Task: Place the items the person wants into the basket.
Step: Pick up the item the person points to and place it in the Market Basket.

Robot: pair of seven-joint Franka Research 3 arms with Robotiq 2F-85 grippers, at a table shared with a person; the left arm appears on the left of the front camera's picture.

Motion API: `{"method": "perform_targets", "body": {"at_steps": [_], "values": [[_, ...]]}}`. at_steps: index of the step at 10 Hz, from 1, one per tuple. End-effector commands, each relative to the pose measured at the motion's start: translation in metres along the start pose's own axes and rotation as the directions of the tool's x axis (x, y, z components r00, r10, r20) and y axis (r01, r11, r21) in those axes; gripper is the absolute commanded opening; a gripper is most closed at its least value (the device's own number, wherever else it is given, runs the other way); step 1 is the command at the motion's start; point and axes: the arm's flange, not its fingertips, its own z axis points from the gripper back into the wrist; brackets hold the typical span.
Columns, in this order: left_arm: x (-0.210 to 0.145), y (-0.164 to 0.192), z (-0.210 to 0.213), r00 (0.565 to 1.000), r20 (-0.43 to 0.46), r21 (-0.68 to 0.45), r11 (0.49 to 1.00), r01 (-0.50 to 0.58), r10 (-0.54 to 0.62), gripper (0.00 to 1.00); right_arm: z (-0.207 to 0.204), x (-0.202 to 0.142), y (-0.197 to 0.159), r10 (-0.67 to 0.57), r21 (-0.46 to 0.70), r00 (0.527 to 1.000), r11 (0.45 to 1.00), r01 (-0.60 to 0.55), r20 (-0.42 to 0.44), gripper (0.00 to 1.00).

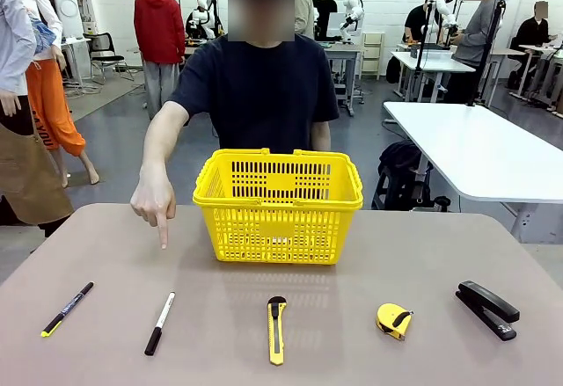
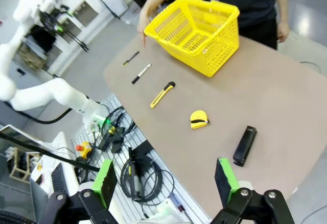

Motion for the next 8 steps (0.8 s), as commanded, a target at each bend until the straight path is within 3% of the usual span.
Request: {"method": "perform_targets", "body": {"at_steps": [1, 2, 4, 6, 8], "values": [[0.047, -0.028, -0.088, 0.974, -0.226, -0.022, 0.999, -0.035, 0.029, 1.0, 0.001, 0.001, 0.0, 0.0, -0.003, 1.0, 1.0, 0.0, 0.016, 1.0], [0.064, -0.044, -0.123, 0.95, -0.301, -0.022, 0.996, -0.089, 0.078, 1.0, 0.001, 0.001, 0.0, 0.0, -0.003, 1.0, 1.0, 0.0, 0.016, 1.0], [0.088, -0.075, -0.186, 0.924, -0.348, 0.022, 0.987, -0.161, 0.159, 1.0, 0.001, 0.001, 0.0, 0.0, -0.003, 1.0, 1.0, 0.0, 0.016, 1.0], [0.105, -0.079, -0.227, 0.902, -0.325, 0.025, 0.956, -0.291, 0.283, 1.0, 0.001, 0.001, 0.0, 0.0, -0.003, 1.0, 1.0, 0.0, 0.016, 1.0], [0.113, -0.069, -0.258, 0.864, -0.265, 0.152, 0.904, -0.4, 0.427, 1.0, 0.001, 0.001, 0.0, 0.0, -0.003, 1.0, 1.0, 0.0, 0.016, 1.0]]}}
